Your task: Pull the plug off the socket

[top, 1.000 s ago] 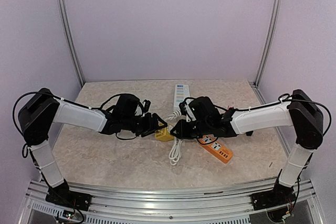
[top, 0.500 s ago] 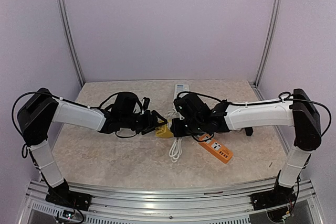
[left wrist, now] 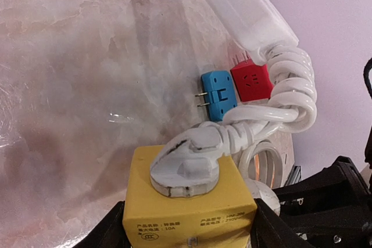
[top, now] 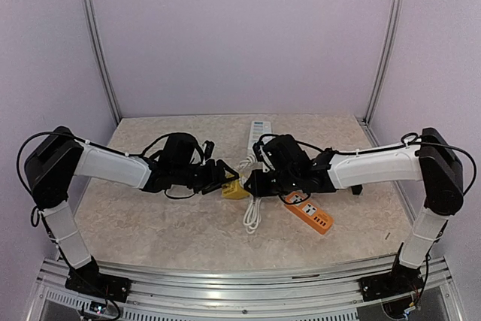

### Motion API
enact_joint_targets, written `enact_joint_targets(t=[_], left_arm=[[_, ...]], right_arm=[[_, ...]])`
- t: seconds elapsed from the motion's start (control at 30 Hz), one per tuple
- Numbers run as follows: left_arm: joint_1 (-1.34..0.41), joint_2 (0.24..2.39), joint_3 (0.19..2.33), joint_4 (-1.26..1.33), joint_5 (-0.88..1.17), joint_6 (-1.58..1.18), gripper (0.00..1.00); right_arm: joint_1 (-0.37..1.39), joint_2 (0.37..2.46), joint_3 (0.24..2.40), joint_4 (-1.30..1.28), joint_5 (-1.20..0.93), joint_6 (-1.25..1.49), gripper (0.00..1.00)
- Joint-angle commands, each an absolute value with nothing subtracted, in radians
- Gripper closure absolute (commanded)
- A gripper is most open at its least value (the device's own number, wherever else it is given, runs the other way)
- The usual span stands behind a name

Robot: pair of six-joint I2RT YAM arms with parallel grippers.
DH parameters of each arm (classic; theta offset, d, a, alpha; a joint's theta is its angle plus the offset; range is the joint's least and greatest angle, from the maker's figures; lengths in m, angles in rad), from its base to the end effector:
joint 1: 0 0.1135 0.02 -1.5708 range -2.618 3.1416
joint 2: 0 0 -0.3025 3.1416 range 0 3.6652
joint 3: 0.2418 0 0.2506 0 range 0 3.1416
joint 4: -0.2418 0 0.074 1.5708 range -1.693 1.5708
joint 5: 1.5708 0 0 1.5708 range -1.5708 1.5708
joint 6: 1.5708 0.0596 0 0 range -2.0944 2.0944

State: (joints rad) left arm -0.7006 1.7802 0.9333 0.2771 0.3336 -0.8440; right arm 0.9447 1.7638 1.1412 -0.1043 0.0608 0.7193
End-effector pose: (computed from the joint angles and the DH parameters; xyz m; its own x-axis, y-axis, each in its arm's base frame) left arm 0.2922 -0.2720 0.1965 -0.8868 -0.1759 -0.4275 0.2366 0.6217 -0.7466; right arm 0.2434 0.3304 0.2285 -0.8083 0.0045 -0.5887 -0.3319 0.8225 0.4619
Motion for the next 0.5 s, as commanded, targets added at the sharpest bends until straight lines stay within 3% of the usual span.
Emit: enact_joint_targets(t=[0.0, 0.2, 0.47], left_arm=[[-0.684, 1.741, 0.908, 0.271, 0.302, -0.799, 0.85], [-0.685, 1.736, 0.910, 0.278, 0.297, -0.798, 0.85], [-0.684, 1.743, 0.917, 0.251, 0.290, -0.797, 0.85]], right_arm=[[0.870, 1.675, 1.063, 0.056, -0.037, 0.768, 1.00], [0.877, 1.689, 1.082, 0.013, -0.016, 0.731, 1.00], [0.967, 1.735, 1.234, -0.208, 0.245, 0.638, 1.00]])
